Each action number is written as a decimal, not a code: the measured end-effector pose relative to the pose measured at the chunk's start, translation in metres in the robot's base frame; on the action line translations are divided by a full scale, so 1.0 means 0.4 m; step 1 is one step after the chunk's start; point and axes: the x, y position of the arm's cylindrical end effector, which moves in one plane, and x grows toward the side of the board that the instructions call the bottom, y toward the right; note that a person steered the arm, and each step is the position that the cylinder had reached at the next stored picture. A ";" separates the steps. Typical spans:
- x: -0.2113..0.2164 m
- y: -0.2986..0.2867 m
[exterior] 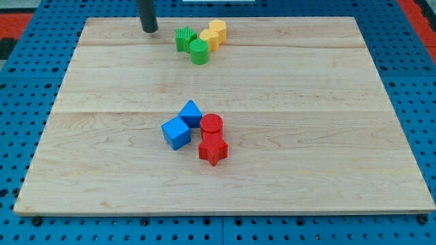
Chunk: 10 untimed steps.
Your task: Slide the green star a bit down
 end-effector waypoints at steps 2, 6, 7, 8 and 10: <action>0.019 0.088; 0.124 0.218; 0.097 0.095; 0.232 0.162; 0.371 0.518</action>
